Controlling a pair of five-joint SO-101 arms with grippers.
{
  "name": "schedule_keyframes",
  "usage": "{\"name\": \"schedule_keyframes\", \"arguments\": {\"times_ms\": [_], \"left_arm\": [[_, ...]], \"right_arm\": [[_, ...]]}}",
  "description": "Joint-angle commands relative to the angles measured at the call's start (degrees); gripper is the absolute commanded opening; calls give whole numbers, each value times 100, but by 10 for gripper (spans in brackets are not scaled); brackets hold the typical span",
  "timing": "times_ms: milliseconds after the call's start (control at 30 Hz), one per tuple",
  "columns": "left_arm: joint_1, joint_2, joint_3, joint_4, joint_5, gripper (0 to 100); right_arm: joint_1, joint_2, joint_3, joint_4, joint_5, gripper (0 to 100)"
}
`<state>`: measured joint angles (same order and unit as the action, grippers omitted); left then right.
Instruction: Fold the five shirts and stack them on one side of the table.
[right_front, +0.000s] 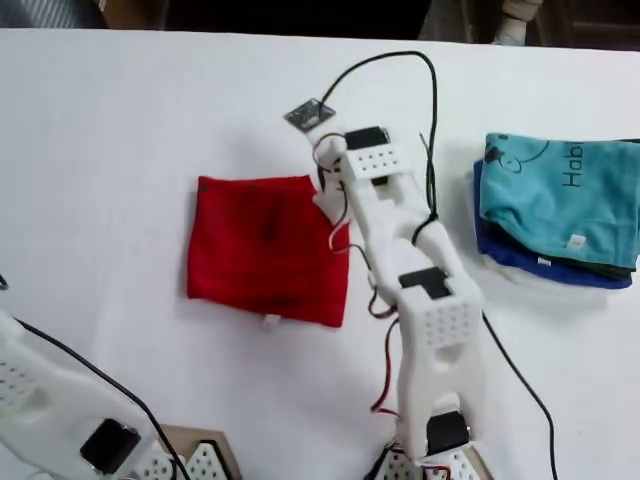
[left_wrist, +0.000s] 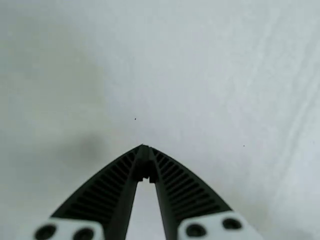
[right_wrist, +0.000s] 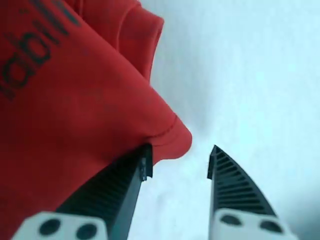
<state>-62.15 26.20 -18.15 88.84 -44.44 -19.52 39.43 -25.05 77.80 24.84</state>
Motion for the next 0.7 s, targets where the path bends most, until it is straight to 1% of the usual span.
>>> {"name": "schedule_keyframes", "arguments": {"times_ms": [0, 67, 133, 233, 433, 667], "left_arm": [[53, -35, 4, -70, 70, 27], [62, -26, 4, -70, 70, 27], [62, -26, 4, -70, 70, 27], [62, -26, 4, -70, 70, 27], [62, -26, 4, -79, 70, 27], [176, -26, 13, -79, 167, 27]], "right_arm": [[40, 356, -765, 242, -9, 194], [13, 629, -1081, 374, -9, 193], [4, 857, -1389, 505, 18, 160], [13, 1138, -1837, 708, 281, 22], [101, 1262, -2593, 1174, 360, 22], [57, 1103, -3895, 1815, 475, 21]]}}
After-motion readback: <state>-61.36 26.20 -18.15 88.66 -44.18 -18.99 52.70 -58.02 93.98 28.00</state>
